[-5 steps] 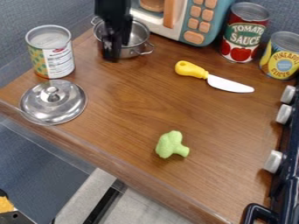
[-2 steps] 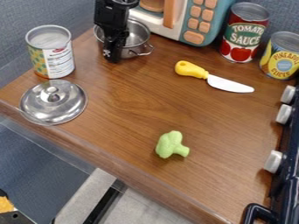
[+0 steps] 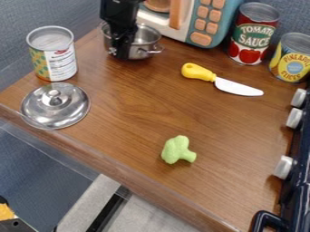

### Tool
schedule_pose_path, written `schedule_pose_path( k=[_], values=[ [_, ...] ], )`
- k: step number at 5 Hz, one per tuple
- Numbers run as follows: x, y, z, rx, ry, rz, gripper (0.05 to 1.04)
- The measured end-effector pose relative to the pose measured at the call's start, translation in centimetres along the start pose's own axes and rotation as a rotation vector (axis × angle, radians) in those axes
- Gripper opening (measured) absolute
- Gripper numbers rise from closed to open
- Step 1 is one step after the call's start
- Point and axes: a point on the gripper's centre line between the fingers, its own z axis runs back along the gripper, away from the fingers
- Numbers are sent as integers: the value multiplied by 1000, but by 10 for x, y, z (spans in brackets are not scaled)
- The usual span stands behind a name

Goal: Moved the pot to the right side of the table

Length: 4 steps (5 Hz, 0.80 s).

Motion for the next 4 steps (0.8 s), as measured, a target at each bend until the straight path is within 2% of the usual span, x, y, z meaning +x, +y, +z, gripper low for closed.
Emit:
schedule_pose_path(
  k=[1, 2, 3, 4],
  values=[
    [-5, 4, 30, -64, -6, -12, 72],
    [-26, 18, 56, -100, 41, -63, 71],
    [-67, 43, 79, -145, 102, -192, 71],
    [-109, 63, 84, -158, 131, -324, 71]
  ],
)
